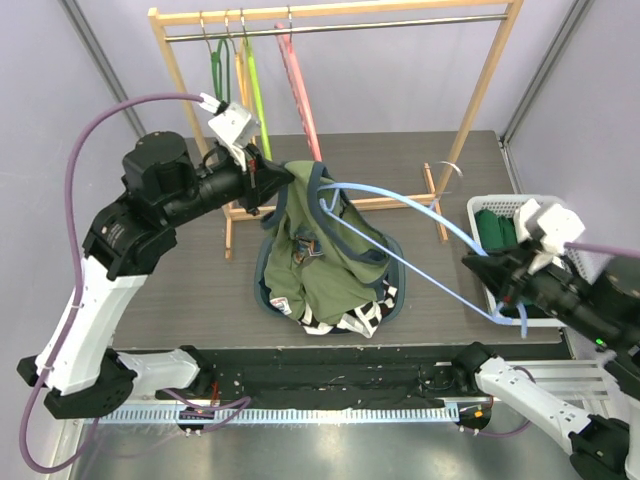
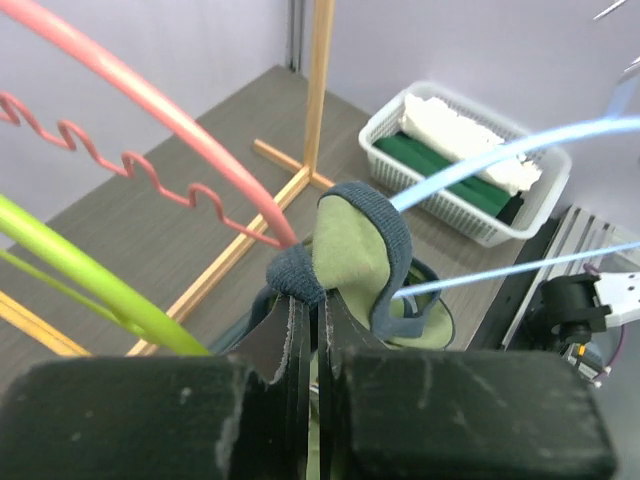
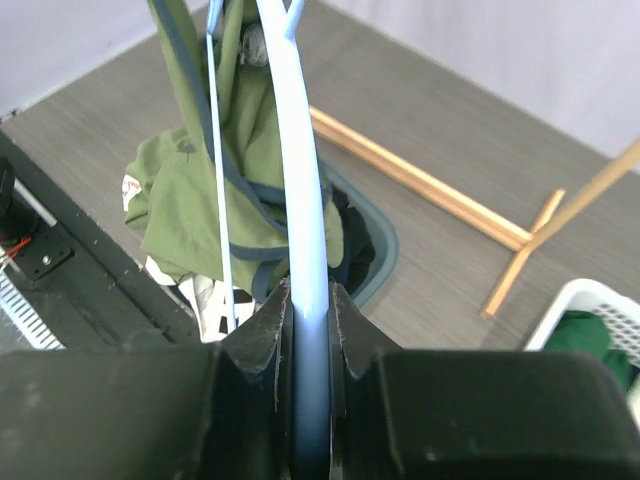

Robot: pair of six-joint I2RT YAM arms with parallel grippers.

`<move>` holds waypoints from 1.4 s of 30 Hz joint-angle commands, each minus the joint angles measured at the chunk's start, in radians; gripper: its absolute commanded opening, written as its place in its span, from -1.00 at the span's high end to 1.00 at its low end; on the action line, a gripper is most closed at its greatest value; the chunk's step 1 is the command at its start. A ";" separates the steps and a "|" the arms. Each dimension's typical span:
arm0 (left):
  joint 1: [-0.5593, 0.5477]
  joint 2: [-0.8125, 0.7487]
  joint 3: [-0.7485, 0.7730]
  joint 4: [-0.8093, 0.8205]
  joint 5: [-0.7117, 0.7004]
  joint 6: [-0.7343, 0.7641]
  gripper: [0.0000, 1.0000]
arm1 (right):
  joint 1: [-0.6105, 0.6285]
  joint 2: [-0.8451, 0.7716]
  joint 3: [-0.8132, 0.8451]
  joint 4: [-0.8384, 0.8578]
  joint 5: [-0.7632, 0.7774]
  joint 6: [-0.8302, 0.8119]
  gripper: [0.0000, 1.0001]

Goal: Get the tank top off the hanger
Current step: Remove the tank top from the hanger, then place the tank top in the bin.

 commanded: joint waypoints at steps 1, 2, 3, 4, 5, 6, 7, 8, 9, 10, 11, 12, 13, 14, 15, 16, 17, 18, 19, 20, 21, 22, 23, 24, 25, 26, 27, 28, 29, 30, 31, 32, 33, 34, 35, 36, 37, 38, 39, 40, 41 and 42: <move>0.009 0.007 -0.092 -0.005 -0.040 0.022 1.00 | -0.002 -0.071 0.095 -0.011 0.067 -0.032 0.98; 0.009 0.009 -0.102 -0.001 -0.051 0.019 1.00 | -0.004 -0.080 0.103 -0.022 0.056 -0.034 0.98; 0.013 0.015 -0.111 0.001 -0.061 0.020 1.00 | -0.002 -0.090 0.109 -0.028 0.046 -0.031 0.98; 0.015 0.015 -0.118 0.008 -0.069 0.022 1.00 | -0.004 -0.102 0.124 -0.037 0.043 -0.021 0.98; 0.017 0.018 -0.131 0.012 -0.072 0.022 1.00 | -0.005 -0.107 0.133 -0.052 0.058 -0.017 0.98; 0.017 0.021 -0.140 0.012 -0.063 0.025 1.00 | -0.007 -0.111 0.143 -0.062 0.081 -0.011 0.98; 0.017 0.023 -0.146 0.013 -0.055 0.023 1.00 | -0.010 -0.116 0.156 -0.069 0.101 -0.011 0.98; 0.017 0.026 -0.166 0.013 -0.040 0.017 1.00 | -0.011 -0.116 0.163 -0.072 0.154 -0.008 0.98; 0.017 0.026 -0.177 0.012 -0.022 0.014 1.00 | -0.013 -0.114 0.169 -0.069 0.183 -0.003 0.98; 0.017 0.026 -0.189 0.012 0.030 0.008 1.00 | -0.014 -0.107 0.173 -0.068 0.211 -0.001 0.98; 0.015 0.024 -0.203 0.012 0.058 0.008 1.00 | -0.014 -0.091 0.183 -0.063 0.254 -0.004 0.98; 0.003 0.026 -0.223 0.007 0.075 0.012 1.00 | -0.014 -0.081 0.183 -0.057 0.279 -0.004 0.98; -0.003 0.023 -0.235 0.002 0.092 0.020 1.00 | -0.014 -0.070 0.181 -0.051 0.309 -0.004 0.98; -0.011 0.021 -0.243 -0.001 0.095 0.026 1.00 | -0.014 -0.050 0.180 -0.039 0.354 -0.008 0.98; -0.022 0.020 -0.262 -0.008 0.097 0.035 1.00 | -0.014 -0.041 0.177 -0.033 0.375 -0.009 0.98; -0.026 0.018 -0.272 -0.011 0.104 0.043 1.00 | -0.014 -0.030 0.174 -0.023 0.395 -0.009 0.98; -0.036 0.012 -0.283 -0.014 0.103 0.054 1.00 | -0.014 -0.019 0.172 -0.008 0.441 -0.009 0.98; -0.045 0.010 -0.295 -0.019 0.101 0.066 1.00 | -0.014 -0.004 0.167 0.004 0.455 -0.011 0.98; -0.060 0.007 -0.307 -0.019 0.104 0.071 1.00 | -0.014 0.004 0.158 0.013 0.460 -0.011 0.98; -0.066 0.006 -0.312 -0.022 0.113 0.077 1.00 | -0.014 0.008 0.152 0.038 0.460 -0.012 0.98; -0.074 0.006 -0.312 -0.024 0.115 0.080 1.00 | -0.016 0.013 0.141 0.052 0.448 -0.017 0.98; -0.086 0.004 -0.303 -0.025 0.121 0.084 1.00 | -0.014 0.016 0.118 0.065 0.441 -0.017 0.98; -0.094 0.006 -0.296 -0.027 0.127 0.110 1.00 | -0.014 0.015 0.106 0.090 0.437 -0.017 0.98; -0.103 0.009 -0.289 -0.039 0.132 0.120 1.00 | -0.014 0.016 0.091 0.102 0.432 -0.024 0.98; -0.121 0.009 -0.283 -0.045 0.136 0.143 0.99 | -0.014 0.018 0.065 0.112 0.432 -0.027 0.98; -0.137 0.009 -0.280 -0.053 0.133 0.158 1.00 | -0.014 0.025 0.055 0.130 0.434 -0.034 0.98; -0.151 0.013 -0.283 -0.068 0.118 0.170 1.00 | -0.014 0.031 0.049 0.138 0.438 -0.035 0.98; -0.164 0.018 -0.289 -0.073 0.106 0.186 1.00 | -0.016 0.054 0.043 0.144 0.444 -0.043 0.98; -0.193 0.024 -0.308 -0.076 0.086 0.213 0.89 | -0.014 0.065 0.042 0.165 0.451 -0.044 0.98; -0.204 0.038 -0.319 -0.076 0.059 0.219 0.78 | -0.014 0.077 0.043 0.173 0.454 -0.046 0.98; -0.212 0.046 -0.329 -0.071 0.043 0.232 0.64 | -0.014 0.100 0.048 0.182 0.457 -0.052 0.98; -0.221 0.050 -0.361 -0.059 0.029 0.242 0.51 | -0.016 0.108 0.051 0.196 0.460 -0.054 0.98; -0.224 0.052 -0.381 -0.021 0.020 0.250 0.52 | -0.014 0.113 0.052 0.202 0.464 -0.057 0.98; -0.226 0.049 -0.413 0.007 -0.015 0.253 0.53 | -0.014 0.122 0.052 0.208 0.469 -0.058 0.98; -0.226 0.046 -0.445 0.040 -0.035 0.253 0.55 | -0.014 0.123 0.051 0.223 0.466 -0.061 0.98; -0.226 0.043 -0.515 0.098 -0.054 0.261 0.57 | -0.014 0.122 0.048 0.233 0.461 -0.063 0.98; -0.227 0.052 -0.546 0.120 -0.090 0.268 0.59 | -0.014 0.122 0.042 0.240 0.457 -0.064 0.98; -0.227 0.064 -0.572 0.140 -0.113 0.267 0.67 | -0.014 0.119 0.039 0.253 0.452 -0.067 0.98; -0.227 0.078 -0.614 0.159 -0.124 0.264 0.68 | -0.014 0.119 0.035 0.257 0.452 -0.070 0.98; -0.227 0.095 -0.628 0.166 -0.129 0.256 0.69 | -0.014 0.119 0.031 0.259 0.451 -0.070 0.98; -0.226 0.125 -0.646 0.179 -0.124 0.250 0.70 | -0.014 0.120 0.029 0.260 0.452 -0.075 0.98; -0.227 0.138 -0.663 0.211 -0.117 0.247 0.70 | -0.014 0.123 0.028 0.260 0.451 -0.074 0.98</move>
